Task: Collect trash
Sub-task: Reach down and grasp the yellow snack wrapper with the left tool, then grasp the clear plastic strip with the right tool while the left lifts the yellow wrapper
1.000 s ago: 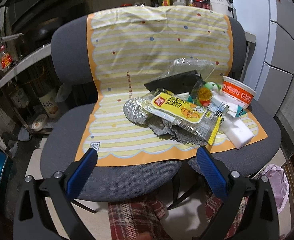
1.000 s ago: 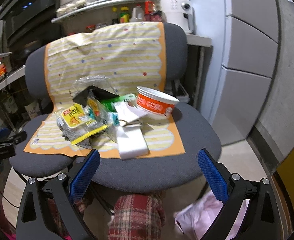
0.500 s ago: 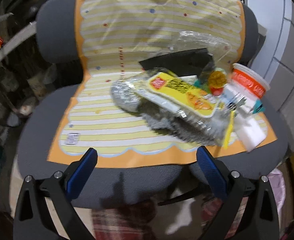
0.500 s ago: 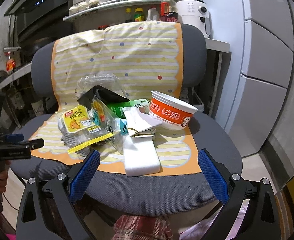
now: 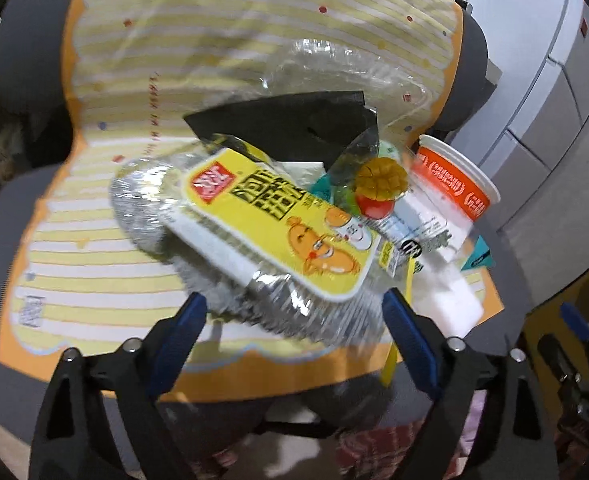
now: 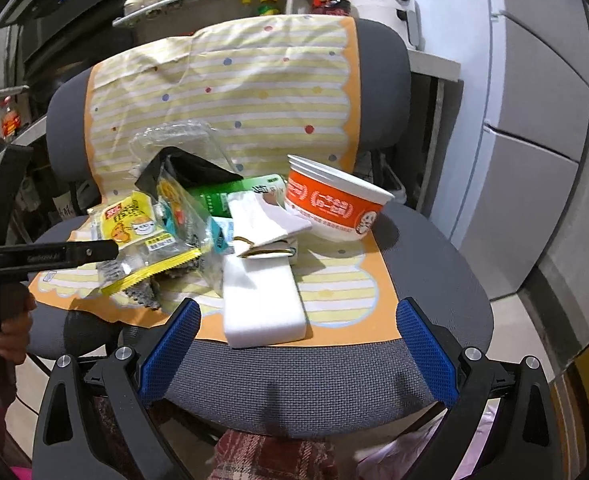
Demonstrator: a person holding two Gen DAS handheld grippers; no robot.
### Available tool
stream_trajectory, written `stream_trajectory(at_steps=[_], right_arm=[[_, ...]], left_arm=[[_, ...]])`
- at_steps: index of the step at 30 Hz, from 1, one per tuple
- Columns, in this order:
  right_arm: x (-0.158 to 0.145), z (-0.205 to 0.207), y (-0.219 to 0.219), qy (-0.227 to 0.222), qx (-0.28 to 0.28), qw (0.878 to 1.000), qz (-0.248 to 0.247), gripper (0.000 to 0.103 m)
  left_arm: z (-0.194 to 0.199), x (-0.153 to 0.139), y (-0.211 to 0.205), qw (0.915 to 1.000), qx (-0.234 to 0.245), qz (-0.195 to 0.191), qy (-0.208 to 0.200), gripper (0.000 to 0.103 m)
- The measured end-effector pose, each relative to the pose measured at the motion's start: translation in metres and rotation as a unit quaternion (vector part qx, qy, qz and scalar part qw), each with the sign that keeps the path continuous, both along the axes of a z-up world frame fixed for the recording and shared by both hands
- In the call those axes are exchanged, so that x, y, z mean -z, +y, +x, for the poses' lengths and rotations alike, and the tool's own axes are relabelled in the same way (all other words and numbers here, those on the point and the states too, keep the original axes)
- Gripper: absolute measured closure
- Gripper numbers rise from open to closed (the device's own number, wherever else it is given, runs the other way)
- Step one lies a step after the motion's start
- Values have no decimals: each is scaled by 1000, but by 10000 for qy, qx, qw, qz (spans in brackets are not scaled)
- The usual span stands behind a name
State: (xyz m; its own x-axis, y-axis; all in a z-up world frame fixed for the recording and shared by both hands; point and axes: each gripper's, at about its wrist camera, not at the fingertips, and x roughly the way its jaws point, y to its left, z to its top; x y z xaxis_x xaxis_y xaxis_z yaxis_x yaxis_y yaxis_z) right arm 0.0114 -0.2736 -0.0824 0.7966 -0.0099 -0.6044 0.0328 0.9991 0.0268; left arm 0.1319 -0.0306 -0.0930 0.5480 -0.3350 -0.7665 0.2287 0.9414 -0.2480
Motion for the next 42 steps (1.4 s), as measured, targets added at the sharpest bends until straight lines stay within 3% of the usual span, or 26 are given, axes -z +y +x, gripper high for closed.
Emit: stream_trajectory(at_steps=[9, 12, 15, 17, 22, 27, 30, 33, 34, 35, 36, 39, 42], right_arm=[[1, 3, -8, -26, 86, 9999, 126, 6], [4, 5, -8, 32, 90, 9996, 256, 7], [4, 4, -8, 47, 90, 9996, 264, 8], [2, 2, -5, -12, 129, 9999, 112, 9], [-3, -2, 1, -103, 153, 9998, -23, 9], [-16, -5, 14, -265, -27, 9996, -20, 9], [-26, -1, 29, -355, -302, 9989, 31, 10], [-30, 10, 58, -351, -815, 9961, -7, 12], [-29, 14, 68, -325, -987, 9946, -2, 16], [-27, 19, 78, -285, -1162, 9928, -4, 34], [-24, 26, 92, -188, -1354, 9906, -45, 40], [-10, 39, 122, 32, -1728, 9849, -105, 41], [6, 51, 147, 211, -1923, 9805, -348, 50]], left_arm=[[16, -32, -3, 9955, 238, -760, -511, 49], [26, -29, -13, 9977, 247, -543, -325, 60], [35, -14, -15, 9987, 146, -488, 85, 79], [31, -16, -9, 9979, 83, -645, 28, 98], [-7, -55, 6, 9926, 257, -945, -715, 102], [-53, -94, 32, 9868, 219, -809, -1388, 102], [-64, -90, 49, 9900, -18, -471, -1329, 102], [-65, -76, 64, 9916, -144, -482, -1191, 102], [-65, -72, 70, 9918, -193, -478, -1170, 102], [-63, -67, 78, 9921, -247, -482, -1135, 102], [-62, -62, 83, 9922, -311, -521, -1090, 102], [-58, -52, 97, 9919, -434, -612, -1029, 102], [-59, -45, 104, 9920, -434, -600, -1022, 102]])
